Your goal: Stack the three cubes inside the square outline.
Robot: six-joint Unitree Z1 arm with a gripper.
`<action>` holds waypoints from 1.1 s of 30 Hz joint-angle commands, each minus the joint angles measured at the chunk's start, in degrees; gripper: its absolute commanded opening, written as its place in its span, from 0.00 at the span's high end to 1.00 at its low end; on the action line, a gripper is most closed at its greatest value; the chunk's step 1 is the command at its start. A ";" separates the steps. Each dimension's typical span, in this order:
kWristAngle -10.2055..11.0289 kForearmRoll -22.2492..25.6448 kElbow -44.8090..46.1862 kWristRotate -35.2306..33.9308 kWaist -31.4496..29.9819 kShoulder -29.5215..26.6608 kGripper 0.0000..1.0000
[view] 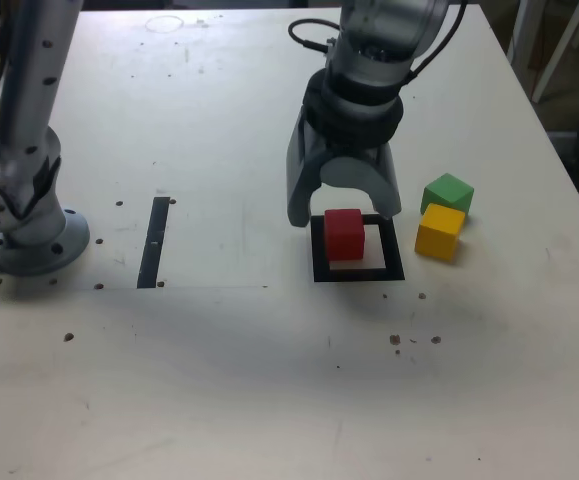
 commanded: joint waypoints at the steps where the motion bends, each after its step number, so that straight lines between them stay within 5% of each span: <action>1: 1.20 1.08 -1.41 1.38 0.07 -0.99 0.00; 16: 2.96 4.02 -17.40 16.54 -1.20 5.17 0.00; 33: 0.48 4.22 -23.81 21.13 -1.87 13.46 0.06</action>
